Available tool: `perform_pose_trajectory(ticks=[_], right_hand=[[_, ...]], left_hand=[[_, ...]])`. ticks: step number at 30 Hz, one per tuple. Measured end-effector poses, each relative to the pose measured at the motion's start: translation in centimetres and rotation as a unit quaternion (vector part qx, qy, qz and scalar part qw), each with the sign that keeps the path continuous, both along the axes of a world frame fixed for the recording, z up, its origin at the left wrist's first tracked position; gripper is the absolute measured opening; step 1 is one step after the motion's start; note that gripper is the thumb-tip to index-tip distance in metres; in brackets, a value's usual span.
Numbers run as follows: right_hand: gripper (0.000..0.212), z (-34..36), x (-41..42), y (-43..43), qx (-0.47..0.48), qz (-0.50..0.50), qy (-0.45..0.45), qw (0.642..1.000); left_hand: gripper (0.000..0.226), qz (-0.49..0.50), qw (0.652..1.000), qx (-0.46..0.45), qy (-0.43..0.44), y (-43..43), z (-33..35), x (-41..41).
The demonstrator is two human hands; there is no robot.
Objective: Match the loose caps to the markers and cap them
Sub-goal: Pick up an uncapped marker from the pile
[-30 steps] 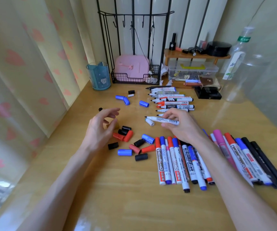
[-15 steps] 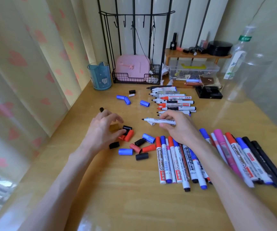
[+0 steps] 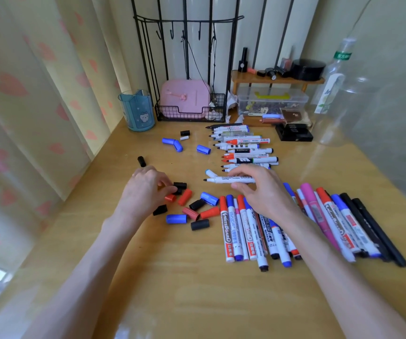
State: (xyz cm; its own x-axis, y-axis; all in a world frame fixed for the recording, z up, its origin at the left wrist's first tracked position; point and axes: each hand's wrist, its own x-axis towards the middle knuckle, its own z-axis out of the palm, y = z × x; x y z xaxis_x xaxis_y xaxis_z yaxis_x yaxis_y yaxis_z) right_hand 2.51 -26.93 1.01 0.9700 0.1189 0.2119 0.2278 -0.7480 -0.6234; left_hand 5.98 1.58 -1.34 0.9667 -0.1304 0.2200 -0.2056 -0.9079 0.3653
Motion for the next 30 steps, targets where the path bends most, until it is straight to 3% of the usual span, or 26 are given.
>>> perform_pose_trajectory(ticks=[5, 9, 15, 21, 30], right_hand=[[0.022, -0.2, -0.9, -0.4, -0.002, -0.014, -0.01, 1.0], [0.021, -0.1, -1.6, -0.4, -0.002, -0.008, -0.028, 1.0], [0.026, 0.2, -2.6, -0.4, 0.012, 0.02, -0.062, 0.998], [0.028, 0.0, -2.9, 0.0, -0.014, 0.037, -0.091, 0.995], [0.027, -0.2, -3.3, 0.1, -0.044, 0.076, -0.126, 0.988]], left_hand=[[0.014, -0.029, 0.994, -0.082, -0.061, 0.1, 0.1, -1.2], [0.012, -0.075, 0.957, -0.281, 0.01, -1.6, 0.7, -3.0], [0.015, -0.123, 0.928, -0.345, 0.065, -3.2, 1.0, -4.7], [0.012, -0.139, 0.926, -0.345, 0.069, -3.4, 0.9, -4.9], [0.017, -0.171, 0.946, -0.273, 0.024, -3.7, 0.3, -4.9]])
